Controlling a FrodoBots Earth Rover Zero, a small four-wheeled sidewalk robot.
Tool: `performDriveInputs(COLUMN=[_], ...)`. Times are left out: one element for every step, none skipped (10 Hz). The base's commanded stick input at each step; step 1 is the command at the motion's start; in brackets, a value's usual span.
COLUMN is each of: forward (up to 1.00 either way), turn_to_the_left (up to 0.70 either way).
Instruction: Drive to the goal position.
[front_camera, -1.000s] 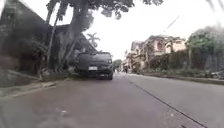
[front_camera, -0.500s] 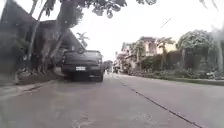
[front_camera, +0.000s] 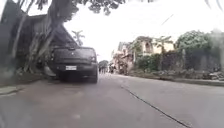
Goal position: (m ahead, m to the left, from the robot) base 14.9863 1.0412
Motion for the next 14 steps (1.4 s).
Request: performDriveInputs(forward=[1.00, 1.00, 1.00, 1.00, 1.00, 1.00, 1.00, 1.00, 1.00, 1.00, 1.00, 1.00, 1.00, 1.00], turn_to_the_left=[0.00, 0.00, 0.00, -0.01, -0.04, -0.07, -0.12, -0.33, -0.40, -0.40, -0.40, -0.28, -0.09, 0.00])
